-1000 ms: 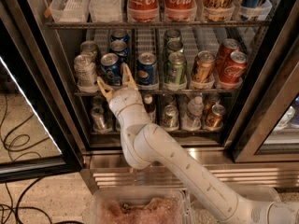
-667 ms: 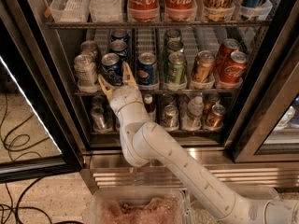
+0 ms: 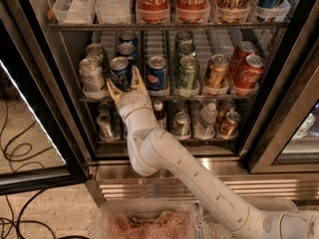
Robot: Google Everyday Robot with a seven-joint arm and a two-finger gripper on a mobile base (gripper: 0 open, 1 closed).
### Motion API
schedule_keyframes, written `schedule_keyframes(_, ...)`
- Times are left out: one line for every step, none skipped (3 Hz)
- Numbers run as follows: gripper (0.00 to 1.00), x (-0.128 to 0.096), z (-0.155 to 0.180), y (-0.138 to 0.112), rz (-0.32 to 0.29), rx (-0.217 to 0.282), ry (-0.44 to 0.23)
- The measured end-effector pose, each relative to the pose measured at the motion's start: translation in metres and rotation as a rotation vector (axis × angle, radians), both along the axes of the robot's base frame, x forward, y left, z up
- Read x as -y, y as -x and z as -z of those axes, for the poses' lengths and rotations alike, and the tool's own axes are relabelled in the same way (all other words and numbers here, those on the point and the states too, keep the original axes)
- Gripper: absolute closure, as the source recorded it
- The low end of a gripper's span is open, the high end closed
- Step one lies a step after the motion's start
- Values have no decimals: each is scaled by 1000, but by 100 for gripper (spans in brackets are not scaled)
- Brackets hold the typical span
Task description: Pick pepsi can from middle shelf of fridge
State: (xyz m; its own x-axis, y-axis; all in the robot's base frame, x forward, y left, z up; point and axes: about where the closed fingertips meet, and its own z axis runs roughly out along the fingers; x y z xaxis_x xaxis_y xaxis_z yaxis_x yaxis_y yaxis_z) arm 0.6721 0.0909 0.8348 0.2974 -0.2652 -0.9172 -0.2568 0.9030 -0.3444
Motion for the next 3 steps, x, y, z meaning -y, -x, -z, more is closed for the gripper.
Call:
schedule_keyframes(63, 0, 0, 0, 0, 0, 0)
schedule_keyframes(87, 0, 0, 0, 0, 0, 0)
schedule_keyframes(100, 0, 0, 0, 0, 0, -1)
